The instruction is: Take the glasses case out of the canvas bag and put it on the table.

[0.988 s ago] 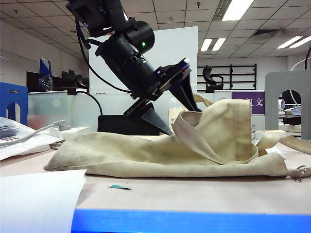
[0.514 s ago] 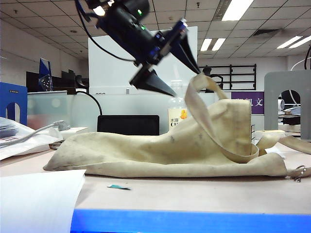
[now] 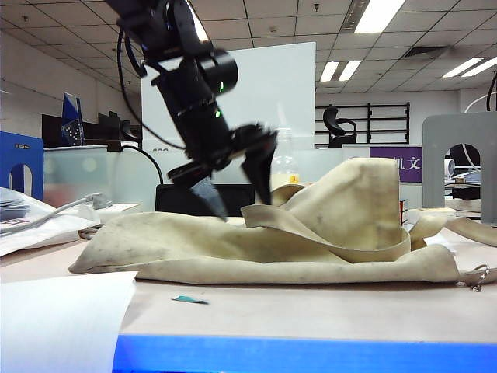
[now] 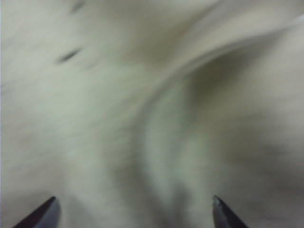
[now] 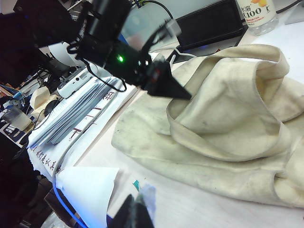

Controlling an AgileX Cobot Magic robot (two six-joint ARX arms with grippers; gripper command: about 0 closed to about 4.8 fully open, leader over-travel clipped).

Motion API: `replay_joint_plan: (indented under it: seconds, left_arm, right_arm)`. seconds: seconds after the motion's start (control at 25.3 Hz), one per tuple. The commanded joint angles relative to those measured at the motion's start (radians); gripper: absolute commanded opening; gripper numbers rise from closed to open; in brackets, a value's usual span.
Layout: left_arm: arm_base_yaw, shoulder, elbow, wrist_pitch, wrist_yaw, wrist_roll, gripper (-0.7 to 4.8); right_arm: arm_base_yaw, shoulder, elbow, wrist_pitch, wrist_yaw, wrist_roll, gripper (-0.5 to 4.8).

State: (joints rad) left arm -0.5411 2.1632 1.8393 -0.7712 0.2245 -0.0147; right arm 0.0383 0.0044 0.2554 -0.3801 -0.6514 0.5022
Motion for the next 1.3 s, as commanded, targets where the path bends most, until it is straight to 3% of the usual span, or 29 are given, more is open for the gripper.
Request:
replay_joint_plan:
  seconds: [0.04,0.24,0.36,0.43,0.63,0.79,1.07,1.3]
  left_arm:
    - [0.0,0.003,0.003,-0.011,-0.014,0.033,4.18]
    - [-0.011,0.013,0.003,0.054,0.147,0.008,4.18]
    - [-0.018,0.022,0.003,0.068,0.127,0.0,3.95]
    - [-0.015,0.04,0.003,0.062,0.128,0.0,3.37]
    - [-0.01,0.064,0.004,0.024,0.181,0.002,-0.03]
    - [-0.01,0.016,0.006,-0.018,0.332,0.003,-0.05]
    - [0.005,-0.183,0.042,-0.019,0.365,-0.002,-0.05]
    - [0.033,-0.305,0.076,-0.045,0.47,-0.058,-0.05]
  right_arm:
    - [0.0,-0.002,0.006,0.013,-0.006,0.003,-0.04]
    - [0.0,-0.002,0.006,0.013,-0.006,0.003,-0.04]
    - [0.0,-0.002,0.005,0.012,-0.006,0.003,-0.04]
    - [0.0,-0.002,0.006,0.01,-0.006,0.003,-0.04]
    - [0.0,-0.002,0.006,0.01,-0.006,0.003,-0.04]
    - [0.0,-0.002,0.006,0.013,-0.006,0.002,-0.04]
    - [-0.001,-0.002,0.006,0.044,0.029,-0.005,-0.04]
    - [-0.002,0.029,0.006,0.05,0.1,-0.066,-0.04]
